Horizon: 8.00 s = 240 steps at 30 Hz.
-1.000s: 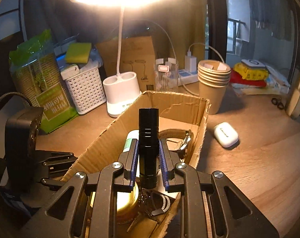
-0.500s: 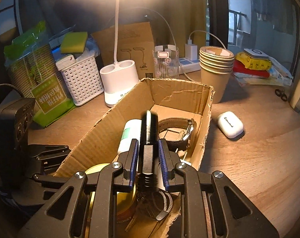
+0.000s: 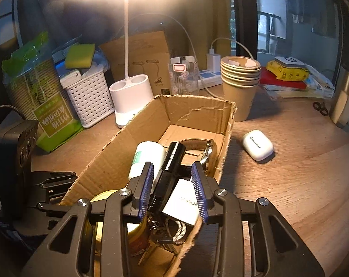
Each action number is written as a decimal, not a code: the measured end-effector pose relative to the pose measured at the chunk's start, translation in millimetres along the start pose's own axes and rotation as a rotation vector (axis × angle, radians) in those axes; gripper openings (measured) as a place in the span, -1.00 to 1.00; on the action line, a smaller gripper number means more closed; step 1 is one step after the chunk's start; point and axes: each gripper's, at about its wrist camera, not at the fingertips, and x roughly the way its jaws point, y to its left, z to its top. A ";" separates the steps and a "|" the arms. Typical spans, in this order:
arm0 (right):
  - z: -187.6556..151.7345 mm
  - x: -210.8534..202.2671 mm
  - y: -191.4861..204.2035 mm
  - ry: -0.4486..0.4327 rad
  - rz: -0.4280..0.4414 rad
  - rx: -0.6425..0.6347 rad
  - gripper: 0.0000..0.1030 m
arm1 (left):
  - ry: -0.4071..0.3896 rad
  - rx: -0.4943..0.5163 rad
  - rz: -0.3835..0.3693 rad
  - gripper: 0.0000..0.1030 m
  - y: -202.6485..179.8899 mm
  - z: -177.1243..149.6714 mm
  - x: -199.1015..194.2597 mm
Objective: Organize rigid objects
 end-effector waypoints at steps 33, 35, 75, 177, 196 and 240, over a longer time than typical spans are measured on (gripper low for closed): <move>4.1 -5.2 -76.8 -0.063 -0.174 0.129 -0.03 | 0.000 0.000 0.000 -0.42 -0.1 0.0 0.2; 4.8 -0.9 -82.6 -0.056 -0.184 0.132 0.01 | 0.000 0.000 0.000 -0.42 -0.3 -0.1 0.2; 24.1 86.2 -122.0 0.116 -0.210 0.080 0.26 | -0.001 0.000 0.000 -0.42 -0.2 -0.1 0.4; -6.9 62.7 -97.8 0.142 -0.199 0.009 0.18 | 0.005 -0.016 0.002 -0.42 1.8 -0.3 1.5; 8.1 -15.2 -62.1 -0.066 -0.177 -0.003 0.17 | 0.005 -0.015 0.002 -0.42 1.9 -0.3 1.7; -1.5 19.2 19.4 0.044 -0.015 -0.145 0.18 | 0.004 -0.015 0.003 -0.42 1.4 -1.0 1.8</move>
